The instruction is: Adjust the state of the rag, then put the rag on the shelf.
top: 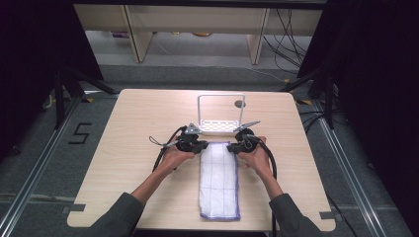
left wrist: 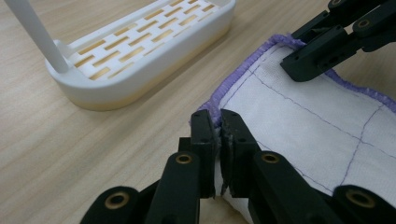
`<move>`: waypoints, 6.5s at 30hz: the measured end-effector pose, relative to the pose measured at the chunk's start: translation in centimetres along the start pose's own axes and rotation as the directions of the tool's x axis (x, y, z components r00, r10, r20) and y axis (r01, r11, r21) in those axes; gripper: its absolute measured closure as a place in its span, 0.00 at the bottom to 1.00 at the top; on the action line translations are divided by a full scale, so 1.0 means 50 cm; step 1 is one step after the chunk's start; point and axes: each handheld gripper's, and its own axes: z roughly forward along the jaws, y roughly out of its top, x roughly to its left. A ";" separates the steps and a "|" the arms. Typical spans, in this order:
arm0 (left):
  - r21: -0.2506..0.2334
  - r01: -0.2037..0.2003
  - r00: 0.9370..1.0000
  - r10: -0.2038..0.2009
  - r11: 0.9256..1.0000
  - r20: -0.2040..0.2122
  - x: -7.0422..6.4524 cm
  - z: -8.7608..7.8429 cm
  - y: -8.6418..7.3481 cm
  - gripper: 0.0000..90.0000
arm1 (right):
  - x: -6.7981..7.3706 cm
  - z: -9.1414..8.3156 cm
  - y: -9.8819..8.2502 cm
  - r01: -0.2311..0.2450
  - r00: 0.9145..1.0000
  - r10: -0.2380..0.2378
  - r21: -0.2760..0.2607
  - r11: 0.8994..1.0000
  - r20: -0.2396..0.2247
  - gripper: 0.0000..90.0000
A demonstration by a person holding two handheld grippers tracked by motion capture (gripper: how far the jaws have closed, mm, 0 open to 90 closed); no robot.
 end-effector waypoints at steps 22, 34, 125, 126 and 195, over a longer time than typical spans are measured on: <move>-0.067 0.003 1.000 -0.003 0.998 0.004 -0.006 -0.055 0.010 0.93 | 0.014 -0.017 0.016 0.077 0.996 -0.079 -0.068 0.995 -0.032 0.92; -0.073 -0.017 0.999 0.019 0.997 0.028 -0.025 -0.086 0.030 0.93 | 0.031 -0.049 0.021 0.053 0.997 -0.057 -0.074 0.996 -0.049 0.92; -0.241 -0.100 0.977 0.049 0.965 -0.210 0.082 -0.226 0.538 0.94 | -0.073 -0.298 0.443 0.051 0.988 0.011 -0.390 0.919 0.153 0.92; -0.225 -0.105 0.974 0.054 0.969 -0.220 0.086 -0.220 0.536 0.94 | -0.075 -0.289 0.444 0.042 0.987 0.021 -0.390 0.920 0.157 0.92; -0.042 0.081 0.980 -0.087 0.996 -0.179 0.152 -0.183 0.370 0.45 | -0.107 -0.229 0.314 -0.028 0.992 0.056 -0.241 0.970 0.110 0.55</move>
